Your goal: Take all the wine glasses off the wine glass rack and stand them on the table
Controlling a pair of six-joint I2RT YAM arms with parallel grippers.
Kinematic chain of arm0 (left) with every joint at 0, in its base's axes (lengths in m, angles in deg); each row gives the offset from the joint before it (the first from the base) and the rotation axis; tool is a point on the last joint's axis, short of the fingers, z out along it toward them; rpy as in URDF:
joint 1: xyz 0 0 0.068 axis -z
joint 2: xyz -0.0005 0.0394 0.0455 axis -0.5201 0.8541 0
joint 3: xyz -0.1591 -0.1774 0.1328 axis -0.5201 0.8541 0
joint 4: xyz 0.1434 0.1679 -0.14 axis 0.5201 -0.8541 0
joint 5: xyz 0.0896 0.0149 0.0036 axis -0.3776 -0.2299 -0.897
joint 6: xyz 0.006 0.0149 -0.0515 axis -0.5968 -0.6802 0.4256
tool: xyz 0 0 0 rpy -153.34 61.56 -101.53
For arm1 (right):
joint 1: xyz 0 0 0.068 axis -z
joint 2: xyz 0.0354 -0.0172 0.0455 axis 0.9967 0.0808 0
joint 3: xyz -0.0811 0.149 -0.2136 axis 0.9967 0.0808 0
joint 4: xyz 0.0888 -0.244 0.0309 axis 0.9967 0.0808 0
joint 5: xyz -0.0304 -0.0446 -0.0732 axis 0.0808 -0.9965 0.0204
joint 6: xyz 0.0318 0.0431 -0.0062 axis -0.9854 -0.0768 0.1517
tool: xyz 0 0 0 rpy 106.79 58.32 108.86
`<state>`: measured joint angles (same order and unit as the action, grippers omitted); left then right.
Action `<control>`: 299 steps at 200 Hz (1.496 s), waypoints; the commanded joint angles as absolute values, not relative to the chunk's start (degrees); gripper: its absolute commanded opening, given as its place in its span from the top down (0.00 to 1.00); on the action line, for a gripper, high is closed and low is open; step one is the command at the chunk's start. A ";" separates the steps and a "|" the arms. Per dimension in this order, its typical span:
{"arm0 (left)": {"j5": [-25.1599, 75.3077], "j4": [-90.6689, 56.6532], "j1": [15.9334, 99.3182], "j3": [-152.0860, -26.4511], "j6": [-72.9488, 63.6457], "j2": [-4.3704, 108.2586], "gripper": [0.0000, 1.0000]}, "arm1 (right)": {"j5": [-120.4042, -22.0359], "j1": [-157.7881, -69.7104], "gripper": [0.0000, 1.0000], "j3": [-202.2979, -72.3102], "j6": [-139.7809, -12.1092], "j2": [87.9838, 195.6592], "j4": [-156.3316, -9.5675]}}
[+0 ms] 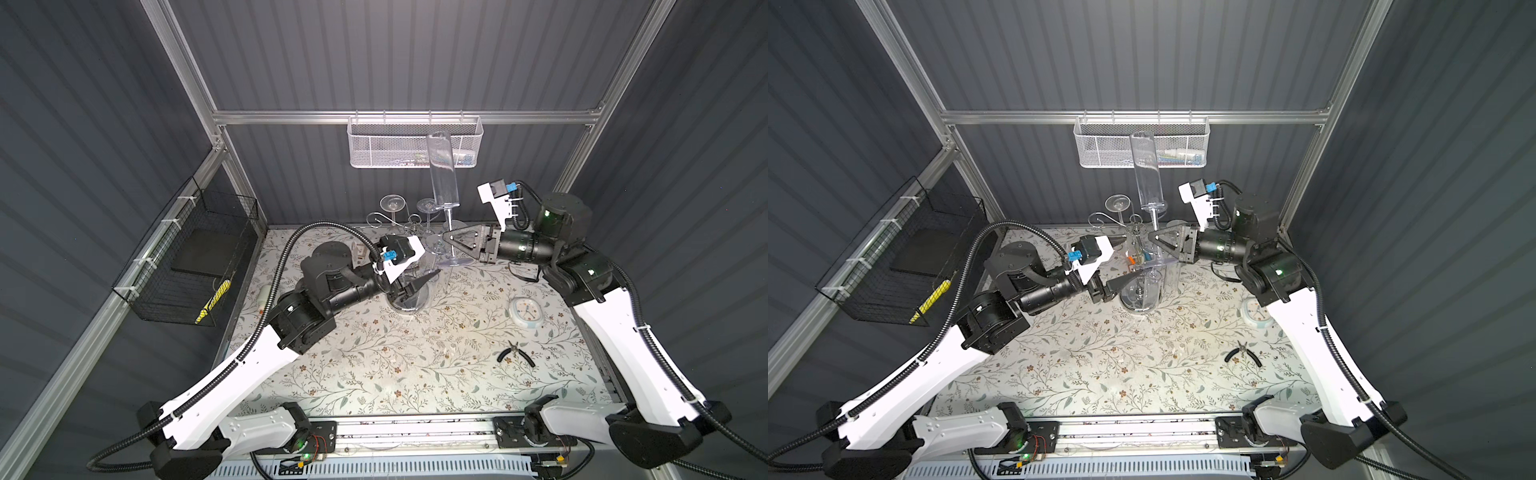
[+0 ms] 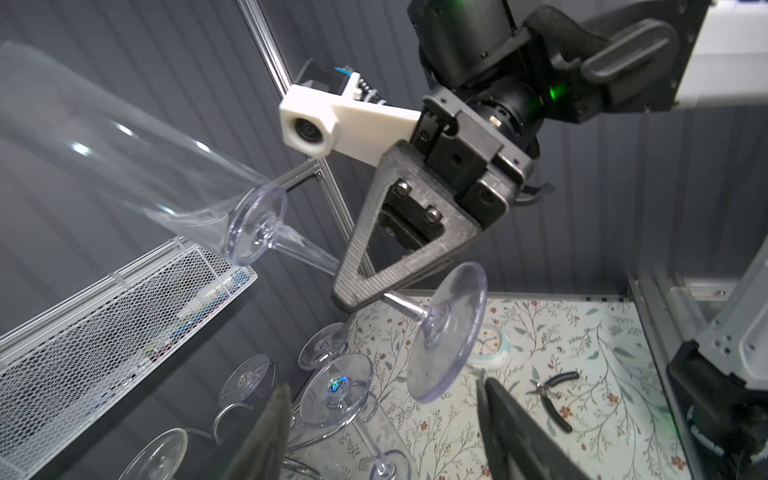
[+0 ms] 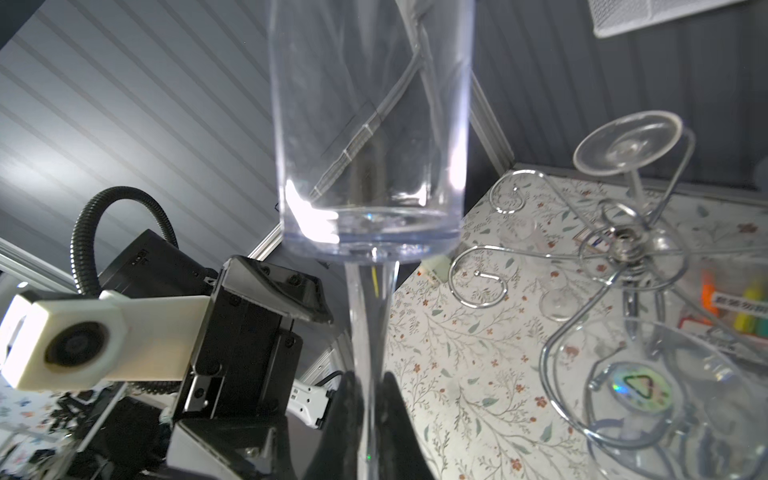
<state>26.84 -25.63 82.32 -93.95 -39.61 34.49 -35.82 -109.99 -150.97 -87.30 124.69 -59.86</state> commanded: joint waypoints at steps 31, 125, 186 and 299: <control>21.03 -9.99 82.66 -91.10 -19.54 33.83 0.20 | -43.09 -110.10 1.00 -144.08 -71.50 118.53 -66.63; 36.47 6.15 71.15 -92.43 4.40 41.20 0.18 | -43.34 -111.97 1.00 -137.06 -64.37 113.65 -67.34; 46.10 4.88 70.79 -98.79 6.27 46.28 0.16 | -46.24 -114.20 1.00 -132.84 -63.23 111.68 -66.53; 49.14 6.47 70.54 -99.29 11.08 48.20 0.27 | -50.26 -120.16 1.00 -131.39 -61.34 113.35 -65.66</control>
